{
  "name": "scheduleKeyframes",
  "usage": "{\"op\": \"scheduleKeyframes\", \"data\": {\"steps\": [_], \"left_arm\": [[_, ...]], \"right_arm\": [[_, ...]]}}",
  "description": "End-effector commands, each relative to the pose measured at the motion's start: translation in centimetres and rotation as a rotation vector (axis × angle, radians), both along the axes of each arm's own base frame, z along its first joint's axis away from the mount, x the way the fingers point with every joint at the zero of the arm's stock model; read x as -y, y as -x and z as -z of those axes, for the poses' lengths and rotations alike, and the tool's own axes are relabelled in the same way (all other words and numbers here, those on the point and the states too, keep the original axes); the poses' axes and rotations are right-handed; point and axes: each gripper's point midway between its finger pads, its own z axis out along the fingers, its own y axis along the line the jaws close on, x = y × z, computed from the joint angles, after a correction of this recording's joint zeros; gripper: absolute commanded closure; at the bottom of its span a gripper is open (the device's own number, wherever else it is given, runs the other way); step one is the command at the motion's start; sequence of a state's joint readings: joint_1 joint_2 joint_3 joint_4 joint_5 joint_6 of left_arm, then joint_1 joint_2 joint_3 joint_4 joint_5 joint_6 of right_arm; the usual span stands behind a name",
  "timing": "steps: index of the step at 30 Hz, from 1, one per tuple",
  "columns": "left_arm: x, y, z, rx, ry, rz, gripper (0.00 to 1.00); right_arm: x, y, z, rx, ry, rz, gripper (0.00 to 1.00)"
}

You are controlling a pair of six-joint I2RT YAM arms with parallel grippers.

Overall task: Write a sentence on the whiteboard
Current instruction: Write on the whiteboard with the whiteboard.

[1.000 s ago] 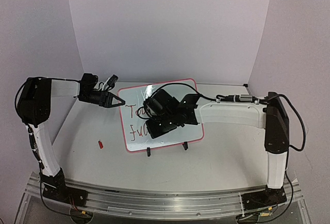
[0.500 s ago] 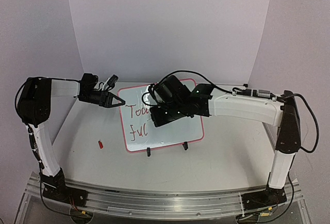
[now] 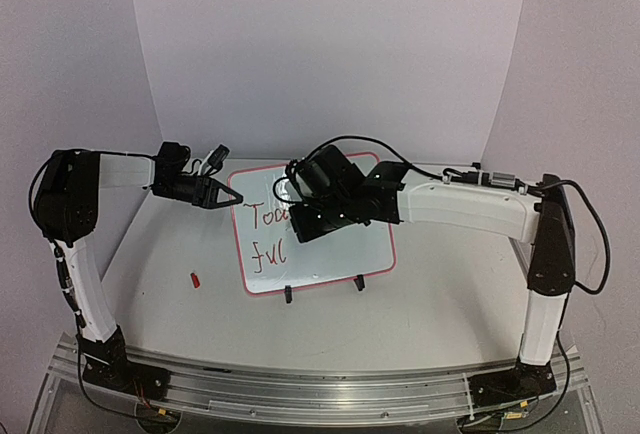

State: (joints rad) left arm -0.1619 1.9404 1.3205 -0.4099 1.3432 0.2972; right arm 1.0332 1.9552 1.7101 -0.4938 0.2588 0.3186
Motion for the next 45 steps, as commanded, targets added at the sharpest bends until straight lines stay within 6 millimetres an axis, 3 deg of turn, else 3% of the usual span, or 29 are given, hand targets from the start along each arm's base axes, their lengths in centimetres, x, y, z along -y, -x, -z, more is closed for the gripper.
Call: {"op": "scheduleKeyframes", "data": {"steps": [1, 30, 45], "left_arm": [[1.0, -0.1, 2.5, 0.056, -0.079, 0.007, 1.00], [1.0, -0.3, 2.6, 0.058, -0.087, 0.003, 1.00], [1.0, -0.3, 2.6, 0.058, -0.088, 0.002, 1.00]], "right_arm": [[-0.5, -1.0, -0.6, 0.025, -0.014, 0.011, 1.00], [-0.6, -0.8, 2.0, -0.036, 0.004, 0.016, 1.00], [0.3, -0.6, 3.2, -0.054, 0.039, 0.034, 1.00]]}}
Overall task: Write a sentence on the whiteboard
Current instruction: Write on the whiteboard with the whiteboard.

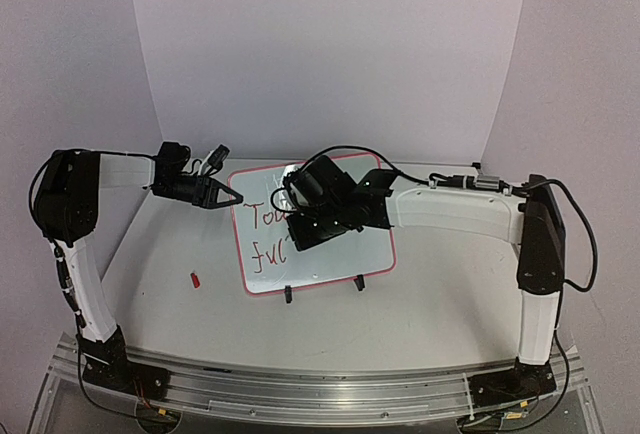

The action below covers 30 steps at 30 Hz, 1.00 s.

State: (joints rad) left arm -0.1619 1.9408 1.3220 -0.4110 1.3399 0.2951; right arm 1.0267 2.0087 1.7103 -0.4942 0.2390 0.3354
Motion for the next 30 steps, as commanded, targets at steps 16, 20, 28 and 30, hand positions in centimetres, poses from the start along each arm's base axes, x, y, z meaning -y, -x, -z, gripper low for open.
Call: {"op": "scheduleKeyframes", "data": {"steps": [16, 20, 28, 30], "left_arm": [[1.0, -0.3, 2.5, 0.057, -0.090, 0.000, 1.00], [1.0, -0.3, 2.6, 0.054, -0.090, 0.002, 1.00], [1.0, -0.2, 2.5, 0.055, -0.089, 0.002, 1.00], [1.0, -0.3, 2.5, 0.056, -0.090, 0.002, 1.00]], "right_arm": [[1.7, 0.8, 2.1, -0.067, 0.030, 0.042, 1.00], [2.0, 0.9, 2.3, -0.068, 0.034, 0.049, 1.00], [2.4, 0.9, 2.3, -0.063, 0.043, 0.056, 1.00], [2.5, 0.9, 2.2, -0.061, 0.046, 0.057, 1.00]]}}
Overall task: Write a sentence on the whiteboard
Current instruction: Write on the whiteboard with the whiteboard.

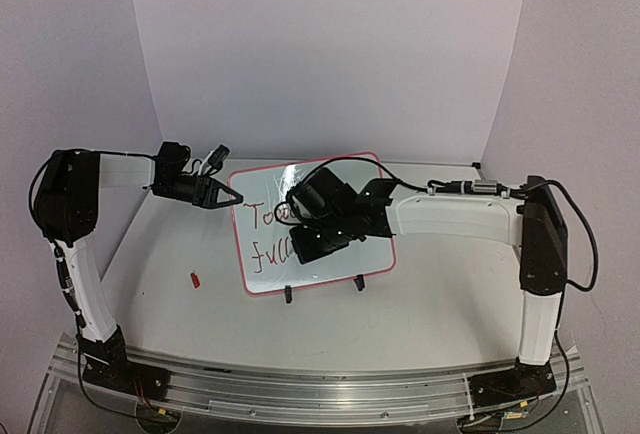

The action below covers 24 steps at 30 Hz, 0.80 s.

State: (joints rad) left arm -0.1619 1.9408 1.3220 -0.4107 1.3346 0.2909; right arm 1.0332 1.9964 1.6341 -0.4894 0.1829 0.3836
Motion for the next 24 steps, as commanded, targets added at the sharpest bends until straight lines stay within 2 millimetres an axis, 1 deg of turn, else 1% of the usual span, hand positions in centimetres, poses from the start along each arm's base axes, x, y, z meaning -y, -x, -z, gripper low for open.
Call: {"op": "scheduleKeyframes", "data": {"steps": [1, 9, 13, 17, 24], "left_arm": [[1.0, -0.2, 2.5, 0.058, -0.086, 0.006, 1.00], [1.0, -0.2, 2.4, 0.060, -0.084, 0.006, 1.00], [1.0, -0.2, 2.3, 0.061, -0.082, 0.007, 1.00], [1.0, -0.2, 2.4, 0.059, -0.079, 0.009, 1.00], [1.0, -0.2, 2.2, 0.063, -0.078, 0.009, 1.00]], "right_arm": [[1.9, -1.0, -0.3, 0.032, 0.043, 0.059, 1.00], [2.3, -1.2, -0.8, 0.052, 0.049, 0.068, 1.00], [1.8, -0.9, -1.4, 0.039, 0.021, 0.050, 1.00], [1.1, -0.3, -2.7, 0.017, -0.028, 0.021, 1.00], [0.9, 1.0, -5.4, -0.008, -0.111, -0.015, 1.00]]}}
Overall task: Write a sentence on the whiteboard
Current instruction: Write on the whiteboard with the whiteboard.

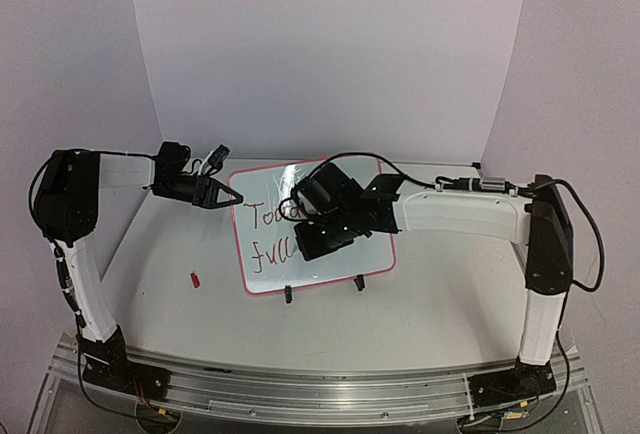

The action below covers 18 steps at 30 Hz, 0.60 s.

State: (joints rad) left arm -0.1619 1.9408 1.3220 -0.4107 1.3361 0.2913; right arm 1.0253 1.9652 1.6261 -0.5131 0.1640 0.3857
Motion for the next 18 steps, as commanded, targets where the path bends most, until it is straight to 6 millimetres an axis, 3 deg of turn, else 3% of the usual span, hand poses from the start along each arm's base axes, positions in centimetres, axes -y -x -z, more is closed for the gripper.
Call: {"op": "scheduleKeyframes", "data": {"steps": [1, 5, 11, 18], "left_arm": [[1.0, -0.2, 2.2, 0.062, -0.079, 0.007, 1.00], [1.0, -0.2, 2.3, 0.061, -0.079, 0.007, 1.00], [1.0, -0.2, 2.2, 0.063, -0.079, 0.008, 1.00], [1.0, -0.2, 2.2, 0.062, -0.080, 0.007, 1.00]], "right_arm": [[0.2, 1.0, -4.7, -0.001, -0.113, -0.016, 1.00], [1.1, 0.9, -4.9, 0.015, -0.109, 0.005, 1.00], [2.9, -0.6, -3.3, 0.037, -0.052, 0.077, 1.00], [3.1, -1.5, -2.9, 0.064, -0.030, 0.110, 1.00]]}}
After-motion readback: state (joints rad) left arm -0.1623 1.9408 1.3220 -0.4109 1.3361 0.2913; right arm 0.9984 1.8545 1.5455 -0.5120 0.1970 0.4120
